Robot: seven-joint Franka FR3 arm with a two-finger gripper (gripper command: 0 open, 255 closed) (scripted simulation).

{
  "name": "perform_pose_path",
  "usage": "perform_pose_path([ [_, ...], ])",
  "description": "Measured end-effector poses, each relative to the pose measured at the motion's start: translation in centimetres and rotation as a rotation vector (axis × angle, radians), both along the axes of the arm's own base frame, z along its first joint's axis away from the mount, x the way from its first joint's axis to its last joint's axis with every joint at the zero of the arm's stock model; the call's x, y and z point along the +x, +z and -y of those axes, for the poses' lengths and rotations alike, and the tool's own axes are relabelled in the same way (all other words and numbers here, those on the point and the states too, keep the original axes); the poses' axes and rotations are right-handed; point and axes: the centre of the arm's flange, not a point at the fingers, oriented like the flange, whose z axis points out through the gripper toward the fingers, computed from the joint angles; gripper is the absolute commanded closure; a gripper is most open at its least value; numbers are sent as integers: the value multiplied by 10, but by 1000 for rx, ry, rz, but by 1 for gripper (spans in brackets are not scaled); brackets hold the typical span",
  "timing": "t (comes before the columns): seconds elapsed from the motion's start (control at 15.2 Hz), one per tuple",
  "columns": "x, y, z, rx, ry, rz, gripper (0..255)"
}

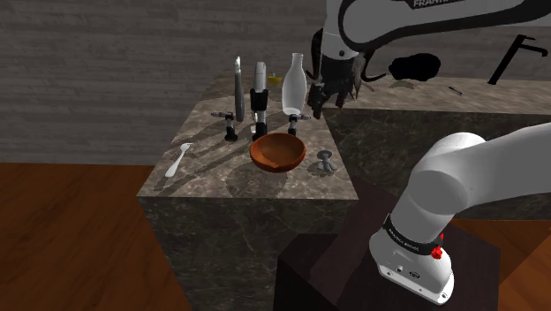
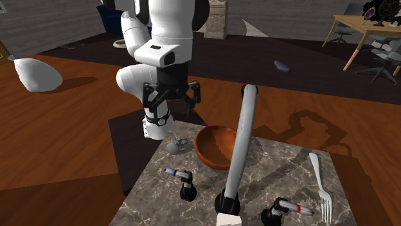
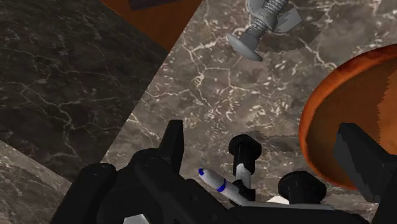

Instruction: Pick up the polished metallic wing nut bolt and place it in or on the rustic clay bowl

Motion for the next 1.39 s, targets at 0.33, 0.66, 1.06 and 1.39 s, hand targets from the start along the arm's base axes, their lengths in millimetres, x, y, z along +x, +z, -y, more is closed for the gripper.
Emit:
perform_pose_path([
  [0.33,-1,-65,-2,-24,-143,-22,0],
  [0.66,-2,-118,-5,-41,-243,-37,0],
  [1.06,-5,-143,7,-65,-253,-63,0],
  [1.39,-3,-153,3,-45,-249,-38,0],
])
